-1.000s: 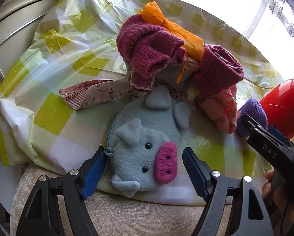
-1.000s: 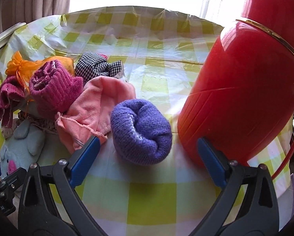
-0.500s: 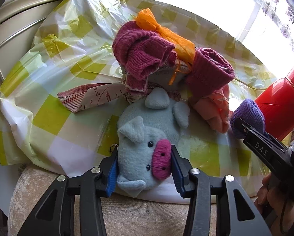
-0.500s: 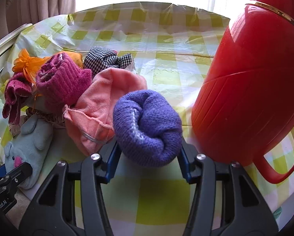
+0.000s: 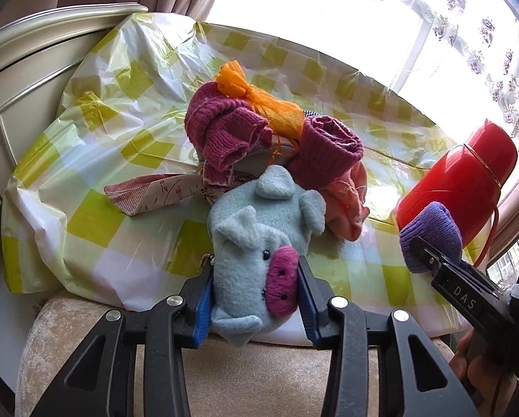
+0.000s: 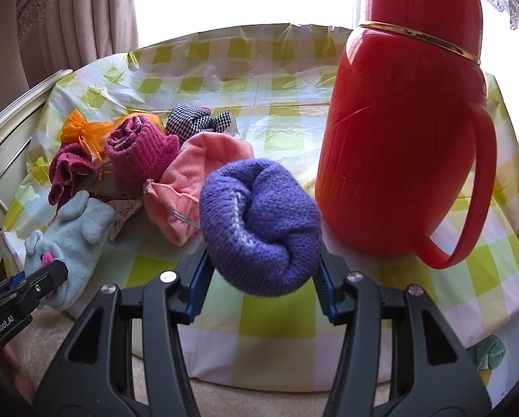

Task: Organize soft objects
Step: 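Carry the pig plush and purple sock over the purple-rimmed box with both tools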

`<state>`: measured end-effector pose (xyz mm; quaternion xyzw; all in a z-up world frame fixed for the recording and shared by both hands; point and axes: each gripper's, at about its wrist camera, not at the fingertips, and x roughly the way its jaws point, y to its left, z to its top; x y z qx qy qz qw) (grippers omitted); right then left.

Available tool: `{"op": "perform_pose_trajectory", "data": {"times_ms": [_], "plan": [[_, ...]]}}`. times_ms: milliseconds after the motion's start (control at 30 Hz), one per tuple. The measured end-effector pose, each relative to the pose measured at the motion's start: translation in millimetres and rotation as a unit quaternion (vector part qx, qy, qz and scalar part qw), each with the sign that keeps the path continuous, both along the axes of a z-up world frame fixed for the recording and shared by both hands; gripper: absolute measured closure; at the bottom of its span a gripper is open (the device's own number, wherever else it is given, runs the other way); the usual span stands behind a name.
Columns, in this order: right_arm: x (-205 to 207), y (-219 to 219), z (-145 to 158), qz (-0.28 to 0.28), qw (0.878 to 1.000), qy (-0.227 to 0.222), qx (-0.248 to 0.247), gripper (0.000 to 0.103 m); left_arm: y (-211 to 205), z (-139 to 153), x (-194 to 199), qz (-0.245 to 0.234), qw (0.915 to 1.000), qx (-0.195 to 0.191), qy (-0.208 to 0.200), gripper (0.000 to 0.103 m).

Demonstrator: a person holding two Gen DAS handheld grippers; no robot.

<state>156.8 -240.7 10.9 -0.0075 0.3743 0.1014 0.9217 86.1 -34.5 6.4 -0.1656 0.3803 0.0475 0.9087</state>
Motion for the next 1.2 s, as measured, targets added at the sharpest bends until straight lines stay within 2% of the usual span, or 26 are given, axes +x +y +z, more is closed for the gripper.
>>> {"op": "perform_pose_trajectory", "data": {"times_ms": [267, 467, 667, 867, 1200], "plan": [[-29.7, -23.6, 11.3, -0.012, 0.999, -0.002, 0.031, 0.047, -25.0, 12.6, -9.9, -0.033, 0.9993, 0.003, -0.020, 0.060], [-48.4, -59.7, 21.5, -0.041, 0.997, 0.002, 0.063, 0.047, -62.0, 18.9, -16.7, -0.089, 0.9954, -0.006, -0.035, 0.060], [-71.3, -109.8, 33.0, -0.080, 0.995, 0.002, 0.067, 0.047, -109.3, 24.5, -19.2, -0.153, 0.9872, -0.017, -0.041, 0.060], [-92.3, -184.7, 35.5, -0.153, 0.987, 0.001, 0.053, 0.047, -167.6, 28.2, -21.2, -0.230, 0.9720, -0.026, -0.038, 0.060], [-131.8, -310.0, 28.0, -0.288, 0.956, 0.009, 0.047, 0.047, -275.2, 30.7, -28.6, -0.363, 0.9309, -0.035, -0.017, 0.060]]}}
